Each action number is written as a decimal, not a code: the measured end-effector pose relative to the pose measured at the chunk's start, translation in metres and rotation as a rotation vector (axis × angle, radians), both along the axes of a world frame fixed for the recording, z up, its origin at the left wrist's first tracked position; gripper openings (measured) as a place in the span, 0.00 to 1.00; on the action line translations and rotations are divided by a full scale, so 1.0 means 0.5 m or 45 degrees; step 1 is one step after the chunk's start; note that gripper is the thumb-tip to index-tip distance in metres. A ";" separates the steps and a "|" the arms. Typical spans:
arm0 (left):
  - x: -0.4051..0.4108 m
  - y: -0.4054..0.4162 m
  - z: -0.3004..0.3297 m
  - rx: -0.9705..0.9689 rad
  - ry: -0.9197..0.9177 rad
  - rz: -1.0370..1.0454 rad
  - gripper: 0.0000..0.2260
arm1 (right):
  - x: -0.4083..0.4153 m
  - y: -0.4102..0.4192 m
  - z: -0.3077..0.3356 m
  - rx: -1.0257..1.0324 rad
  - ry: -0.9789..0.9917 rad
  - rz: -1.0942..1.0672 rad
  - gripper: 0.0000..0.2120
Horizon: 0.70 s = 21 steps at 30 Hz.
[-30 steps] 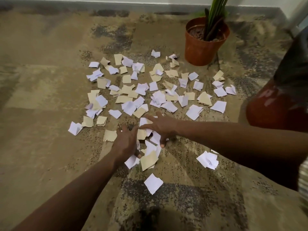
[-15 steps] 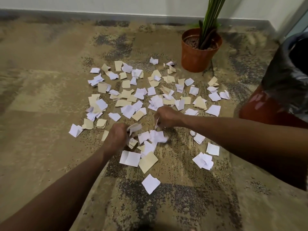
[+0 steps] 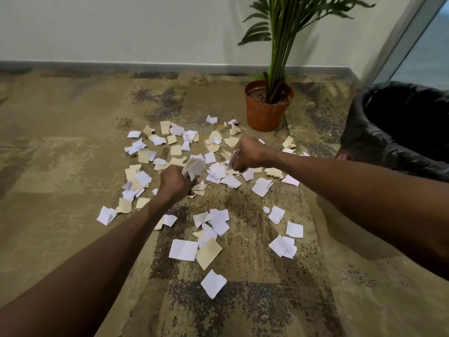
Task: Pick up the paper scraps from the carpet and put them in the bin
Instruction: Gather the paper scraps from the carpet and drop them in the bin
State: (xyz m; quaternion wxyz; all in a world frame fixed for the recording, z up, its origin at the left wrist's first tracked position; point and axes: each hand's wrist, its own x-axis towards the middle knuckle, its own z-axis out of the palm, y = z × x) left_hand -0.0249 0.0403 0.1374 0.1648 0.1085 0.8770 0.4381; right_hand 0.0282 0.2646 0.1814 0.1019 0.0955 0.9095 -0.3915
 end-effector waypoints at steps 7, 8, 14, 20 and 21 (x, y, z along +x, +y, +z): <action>-0.002 0.114 0.106 0.451 -0.271 0.060 0.14 | 0.046 0.093 0.128 -0.081 0.176 -0.253 0.06; 0.000 0.138 0.122 0.506 -0.303 0.056 0.14 | 0.056 0.108 0.145 -0.087 0.201 -0.285 0.06; 0.051 0.305 0.226 0.768 -0.495 -0.049 0.14 | 0.133 0.212 0.242 -0.109 0.366 -0.553 0.09; 0.154 0.473 0.322 0.743 -0.606 -0.280 0.08 | 0.248 0.322 0.304 -0.120 0.509 -0.954 0.10; 0.174 0.499 0.334 0.739 -0.626 -0.316 0.05 | 0.266 0.338 0.308 -0.088 0.507 -1.045 0.10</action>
